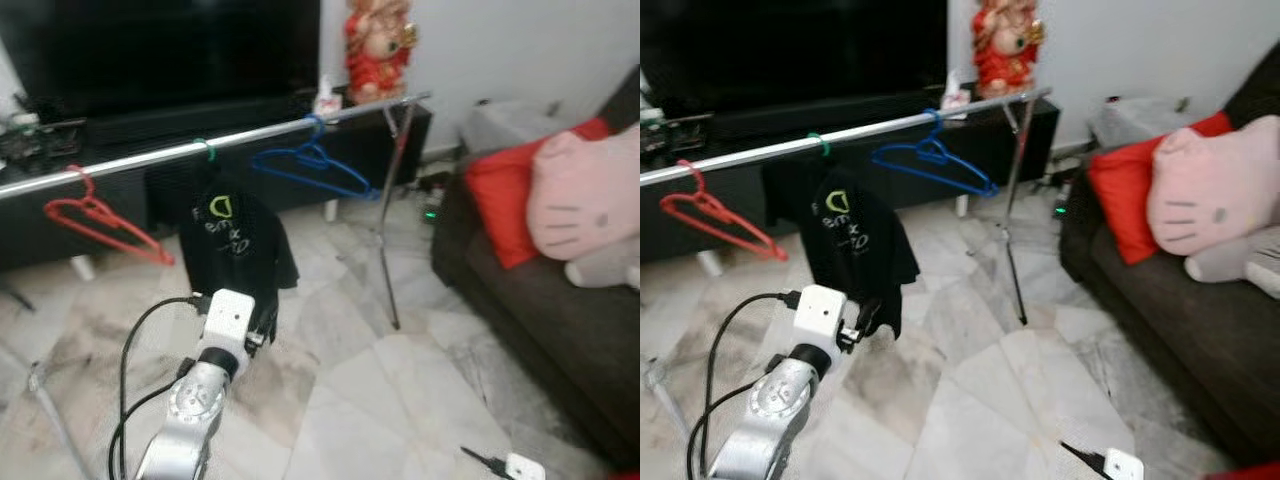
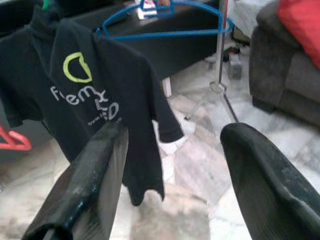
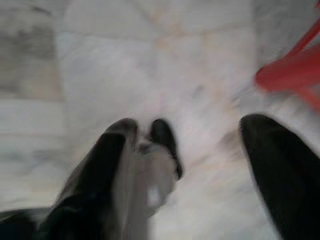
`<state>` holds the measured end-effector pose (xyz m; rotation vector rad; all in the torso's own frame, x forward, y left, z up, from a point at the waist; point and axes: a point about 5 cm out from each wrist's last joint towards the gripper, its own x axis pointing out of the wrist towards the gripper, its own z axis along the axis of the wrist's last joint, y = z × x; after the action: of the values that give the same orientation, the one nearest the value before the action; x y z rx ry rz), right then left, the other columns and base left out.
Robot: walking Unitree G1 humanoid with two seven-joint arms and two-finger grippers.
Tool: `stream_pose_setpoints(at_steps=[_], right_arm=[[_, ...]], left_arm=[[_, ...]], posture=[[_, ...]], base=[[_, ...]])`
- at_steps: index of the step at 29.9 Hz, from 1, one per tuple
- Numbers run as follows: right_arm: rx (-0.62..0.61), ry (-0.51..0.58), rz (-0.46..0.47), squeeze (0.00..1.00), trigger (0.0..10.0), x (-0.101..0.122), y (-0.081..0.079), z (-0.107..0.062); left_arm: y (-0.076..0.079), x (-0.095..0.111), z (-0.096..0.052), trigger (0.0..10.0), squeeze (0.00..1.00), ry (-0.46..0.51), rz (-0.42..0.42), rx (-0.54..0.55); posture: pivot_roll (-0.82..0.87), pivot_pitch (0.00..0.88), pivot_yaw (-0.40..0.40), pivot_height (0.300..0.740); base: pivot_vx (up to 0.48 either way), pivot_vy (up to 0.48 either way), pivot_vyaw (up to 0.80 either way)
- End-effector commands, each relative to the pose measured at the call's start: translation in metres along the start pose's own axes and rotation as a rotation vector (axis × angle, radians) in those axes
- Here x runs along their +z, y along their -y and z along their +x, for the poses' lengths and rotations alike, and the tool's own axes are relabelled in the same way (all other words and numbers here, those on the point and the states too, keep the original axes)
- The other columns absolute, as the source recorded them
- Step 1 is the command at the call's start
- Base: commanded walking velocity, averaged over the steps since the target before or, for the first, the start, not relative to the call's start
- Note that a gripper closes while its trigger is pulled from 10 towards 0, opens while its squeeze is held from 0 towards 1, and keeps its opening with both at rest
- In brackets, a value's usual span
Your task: Hang hanger
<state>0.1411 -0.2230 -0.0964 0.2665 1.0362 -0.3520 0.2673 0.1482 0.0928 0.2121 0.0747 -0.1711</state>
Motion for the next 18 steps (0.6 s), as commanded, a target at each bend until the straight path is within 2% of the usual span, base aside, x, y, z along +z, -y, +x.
stream_pose_setpoints(at_steps=[1, 10, 12, 14, 18], right_arm=[[-0.023, 0.018, 0.006, 0.00, 10.0, 0.0058, 0.0079, -0.0002], [-0.030, 0.016, 0.010, 0.00, 10.0, 0.0049, 0.0108, -0.0006], [-0.031, 0.015, 0.010, 0.00, 10.0, 0.0047, 0.0115, -0.0007], [-0.031, 0.013, 0.010, 0.00, 10.0, 0.0042, 0.0119, -0.0008], [-0.030, 0.013, 0.009, 0.00, 10.0, 0.0041, 0.0116, -0.0008]], left_arm=[[0.0044, 0.0020, 0.0011, 10.0, 0.00, 0.000, -0.006, -0.016], [0.0072, 0.0024, 0.0009, 10.0, 0.00, -0.004, -0.030, -0.019], [0.0074, 0.0017, 0.0006, 10.0, 0.00, -0.009, -0.052, -0.015], [0.0067, 0.0017, 0.0006, 10.0, 0.00, -0.005, -0.034, -0.017], [0.0085, 0.0040, 0.0002, 10.0, 0.00, 0.009, -0.020, -0.030]], posture=[[0.03, 0.000, 0.015, 0.740], [0.03, 0.000, 0.011, 0.740], [0.03, 0.000, 0.010, 0.740], [0.03, 0.000, 0.010, 0.740], [0.03, 0.000, 0.012, 0.740]], base=[[0.000, 0.000, -0.76], [0.000, 0.000, -0.76], [0.000, 0.334, -0.76], [0.000, 0.480, -0.76], [0.000, 0.000, -0.76]])
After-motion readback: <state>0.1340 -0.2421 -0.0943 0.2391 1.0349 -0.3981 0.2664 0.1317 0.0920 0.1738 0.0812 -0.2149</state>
